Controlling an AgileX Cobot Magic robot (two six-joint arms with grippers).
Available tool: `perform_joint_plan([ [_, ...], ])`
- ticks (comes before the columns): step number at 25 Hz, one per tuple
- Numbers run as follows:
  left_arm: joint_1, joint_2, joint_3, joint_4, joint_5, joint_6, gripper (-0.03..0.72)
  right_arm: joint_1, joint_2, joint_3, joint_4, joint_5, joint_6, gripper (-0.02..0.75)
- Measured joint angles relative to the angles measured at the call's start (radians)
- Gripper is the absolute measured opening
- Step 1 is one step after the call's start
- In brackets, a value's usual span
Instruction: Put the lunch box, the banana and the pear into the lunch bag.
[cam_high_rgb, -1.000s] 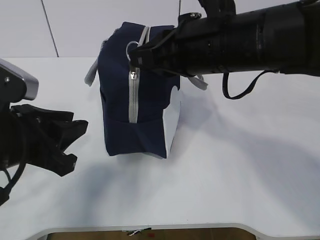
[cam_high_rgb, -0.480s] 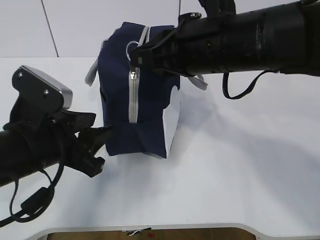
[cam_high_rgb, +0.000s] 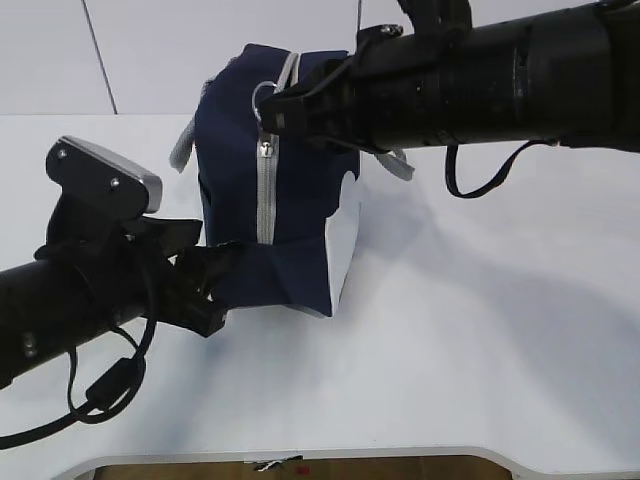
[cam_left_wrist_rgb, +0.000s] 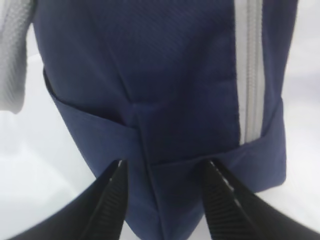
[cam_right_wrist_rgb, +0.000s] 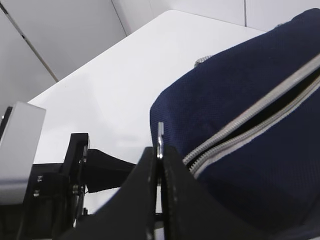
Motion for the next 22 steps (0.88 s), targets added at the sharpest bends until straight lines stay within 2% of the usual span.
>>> perform_joint_plan([
  [9, 0.000, 0.059, -0.052, -0.002, -0.027, 0.000, 0.359, 0.000, 0.000, 0.000, 0.000, -0.002, 0.002, 0.017],
  [12, 0.000, 0.060, -0.052, -0.002, -0.025, 0.000, 0.271, 0.000, 0.000, 0.000, 0.000, -0.002, 0.002, 0.017],
  [16, 0.000, 0.060, -0.054, -0.002, -0.012, 0.000, 0.073, 0.000, 0.000, 0.000, 0.000, -0.002, 0.002, 0.017],
  [18, 0.000, 0.060, -0.054, -0.002, -0.012, 0.000, 0.034, 0.000, 0.000, 0.000, 0.000, -0.002, 0.002, 0.017],
  [22, 0.000, 0.044, -0.054, -0.002, 0.018, 0.000, 0.022, 0.000, 0.000, 0.000, 0.000, -0.002, 0.002, 0.017],
])
